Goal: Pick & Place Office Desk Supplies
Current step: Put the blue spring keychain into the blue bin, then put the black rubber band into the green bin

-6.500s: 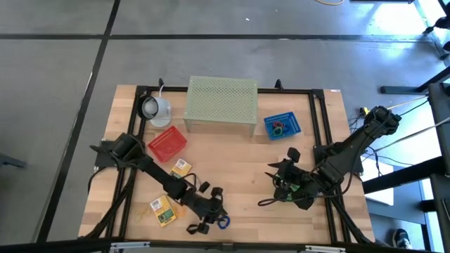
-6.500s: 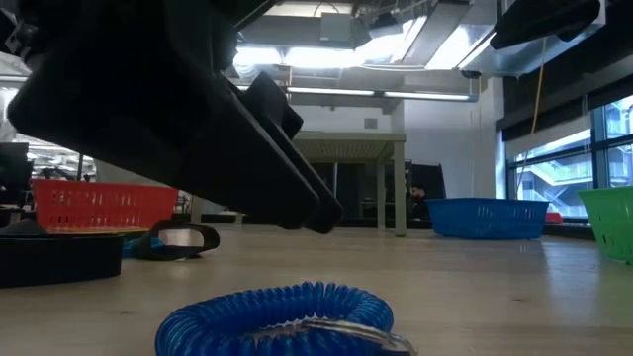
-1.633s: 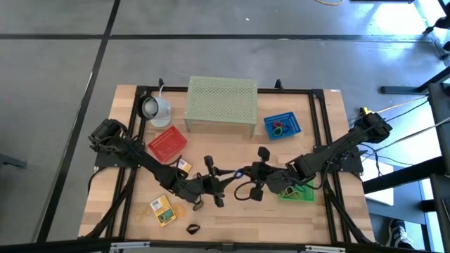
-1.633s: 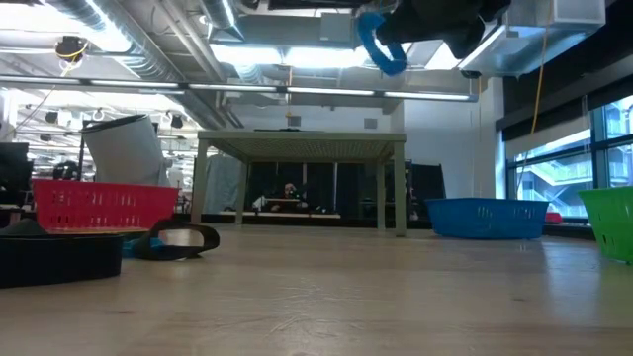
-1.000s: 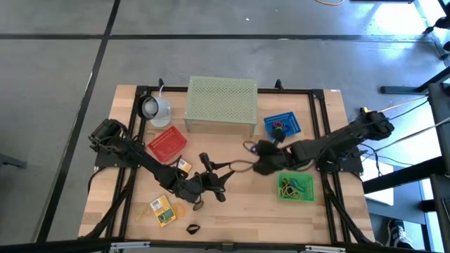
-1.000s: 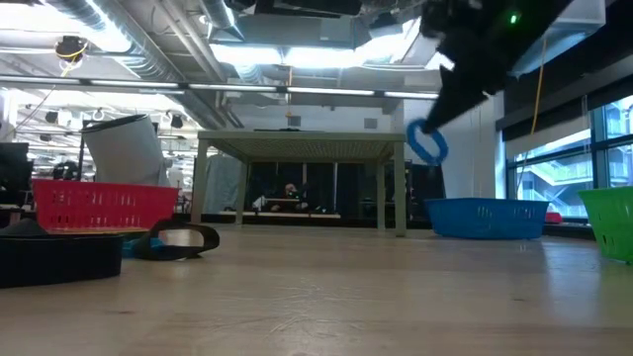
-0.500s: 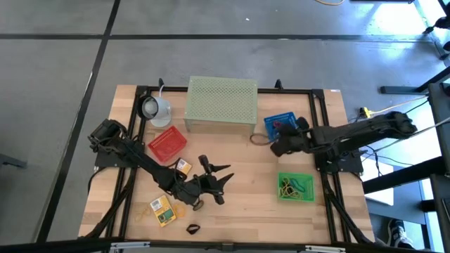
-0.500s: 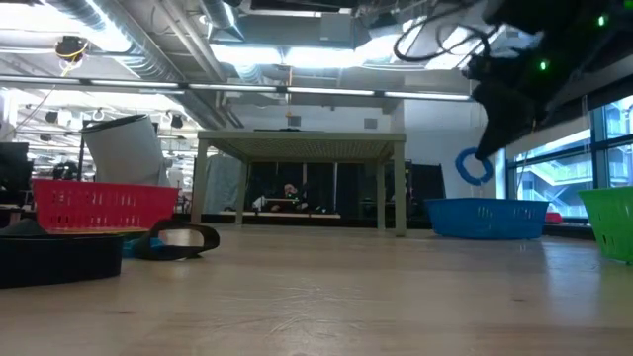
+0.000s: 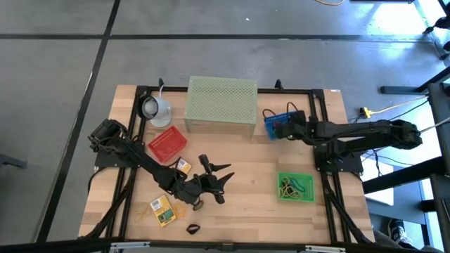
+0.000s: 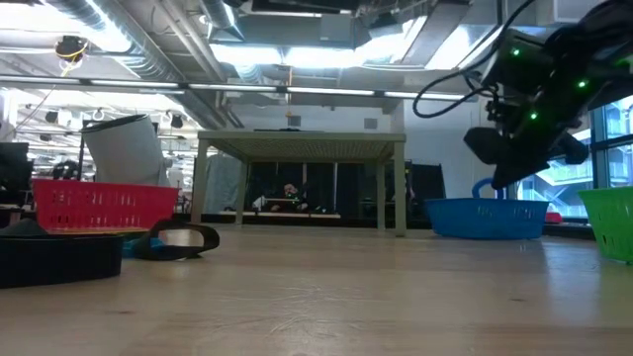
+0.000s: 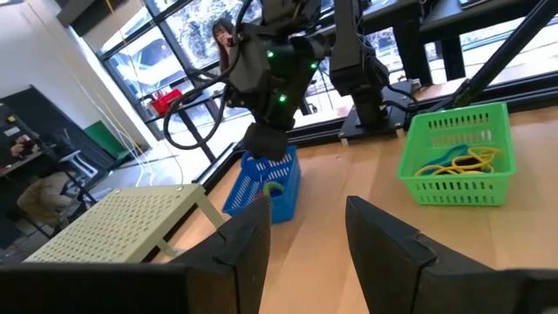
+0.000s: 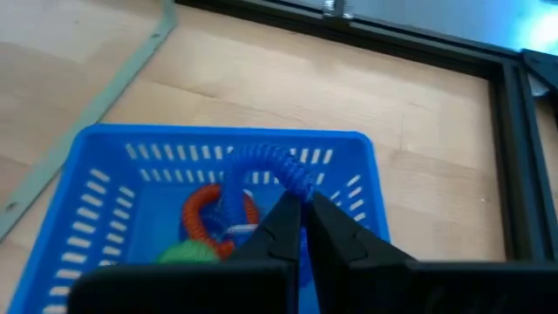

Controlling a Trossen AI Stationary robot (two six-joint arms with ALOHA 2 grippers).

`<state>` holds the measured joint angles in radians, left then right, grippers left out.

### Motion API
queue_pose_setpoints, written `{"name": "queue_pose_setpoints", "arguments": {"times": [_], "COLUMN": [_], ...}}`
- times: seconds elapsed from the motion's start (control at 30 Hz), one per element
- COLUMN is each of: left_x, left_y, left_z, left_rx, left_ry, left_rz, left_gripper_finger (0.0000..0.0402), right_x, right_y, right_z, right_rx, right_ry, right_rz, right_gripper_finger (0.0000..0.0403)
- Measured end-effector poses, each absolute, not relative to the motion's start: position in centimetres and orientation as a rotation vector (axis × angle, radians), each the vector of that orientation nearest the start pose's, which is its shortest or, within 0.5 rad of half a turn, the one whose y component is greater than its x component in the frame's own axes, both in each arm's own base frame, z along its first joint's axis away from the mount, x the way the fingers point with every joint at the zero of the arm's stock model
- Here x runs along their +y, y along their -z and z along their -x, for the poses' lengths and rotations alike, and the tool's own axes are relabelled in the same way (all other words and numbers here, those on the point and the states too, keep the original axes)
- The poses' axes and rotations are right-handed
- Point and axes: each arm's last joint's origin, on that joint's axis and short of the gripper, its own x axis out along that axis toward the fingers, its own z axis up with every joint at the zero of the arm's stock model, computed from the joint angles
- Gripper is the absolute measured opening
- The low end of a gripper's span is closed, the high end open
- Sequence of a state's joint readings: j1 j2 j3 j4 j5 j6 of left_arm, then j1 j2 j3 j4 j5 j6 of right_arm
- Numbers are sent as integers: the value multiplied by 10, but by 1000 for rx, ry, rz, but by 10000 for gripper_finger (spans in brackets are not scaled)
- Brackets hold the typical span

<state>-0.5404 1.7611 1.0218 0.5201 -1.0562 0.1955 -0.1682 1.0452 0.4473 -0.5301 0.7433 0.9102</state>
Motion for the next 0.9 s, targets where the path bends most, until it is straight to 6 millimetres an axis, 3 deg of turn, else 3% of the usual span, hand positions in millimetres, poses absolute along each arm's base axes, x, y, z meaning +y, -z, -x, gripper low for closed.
{"name": "queue_pose_setpoints", "arguments": {"times": [0.27,0.9], "left_x": [-169,-170], "left_y": [-224,-224], "left_z": [-331,-331], "left_rx": [205,205], "left_ry": [-498,-496], "left_rz": [-350,-350], "left_gripper_finger": [143,143], "right_x": [-49,-48], "right_y": [-163,-162], "right_z": [-156,-156], "right_rx": [642,660], "right_ry": [1231,1209], "right_rz": [-479,-495], "right_gripper_finger": [26,154]}}
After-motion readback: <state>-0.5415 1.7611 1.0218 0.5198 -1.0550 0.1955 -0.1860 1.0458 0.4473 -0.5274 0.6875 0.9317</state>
